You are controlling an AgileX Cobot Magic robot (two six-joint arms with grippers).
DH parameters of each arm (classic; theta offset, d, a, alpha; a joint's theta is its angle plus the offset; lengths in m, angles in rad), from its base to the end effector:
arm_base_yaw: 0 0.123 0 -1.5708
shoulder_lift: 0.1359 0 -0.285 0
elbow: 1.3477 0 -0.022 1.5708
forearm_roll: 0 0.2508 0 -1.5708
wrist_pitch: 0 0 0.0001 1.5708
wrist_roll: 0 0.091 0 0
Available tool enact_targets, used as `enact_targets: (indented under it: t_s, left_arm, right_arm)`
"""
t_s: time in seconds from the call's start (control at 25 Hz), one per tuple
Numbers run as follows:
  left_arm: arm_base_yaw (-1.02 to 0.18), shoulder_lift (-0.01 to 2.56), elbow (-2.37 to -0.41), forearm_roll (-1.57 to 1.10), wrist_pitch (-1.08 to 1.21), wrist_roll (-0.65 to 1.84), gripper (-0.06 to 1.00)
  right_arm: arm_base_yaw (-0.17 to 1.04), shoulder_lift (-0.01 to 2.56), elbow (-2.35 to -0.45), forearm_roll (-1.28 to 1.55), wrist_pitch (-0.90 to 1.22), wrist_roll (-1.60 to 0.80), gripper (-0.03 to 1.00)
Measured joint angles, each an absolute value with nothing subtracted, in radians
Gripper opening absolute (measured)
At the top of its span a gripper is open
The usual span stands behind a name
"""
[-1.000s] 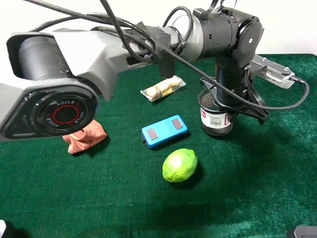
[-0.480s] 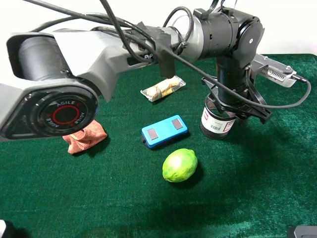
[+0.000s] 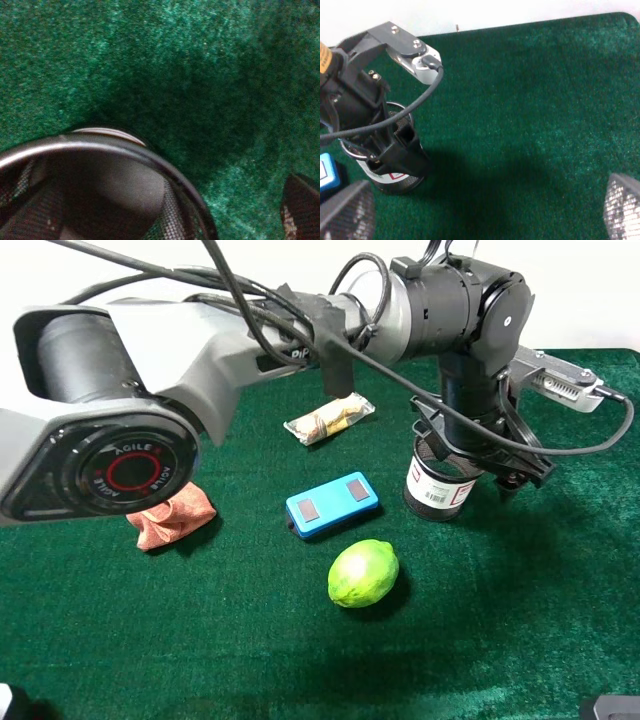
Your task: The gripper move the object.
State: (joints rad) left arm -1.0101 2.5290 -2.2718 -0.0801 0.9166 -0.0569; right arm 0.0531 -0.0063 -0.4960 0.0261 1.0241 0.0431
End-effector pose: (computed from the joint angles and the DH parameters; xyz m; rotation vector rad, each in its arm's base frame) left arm 0.2857 -0.4659 0.1527 1.2123 2.4464 -0.4317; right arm -0.0040 0.0018 0.2792 -0.0107 2.0063 0.0926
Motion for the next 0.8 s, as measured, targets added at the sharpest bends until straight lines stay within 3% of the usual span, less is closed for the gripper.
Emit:
enact_targets:
  t_s: [0.8]
  left_arm:
    - [-1.01,2.39,-2.282,-0.086,0.958,-0.057,0.92]
  right_arm:
    - [0.053,-0.006,-0.496,0.027,1.021,0.043,0.7]
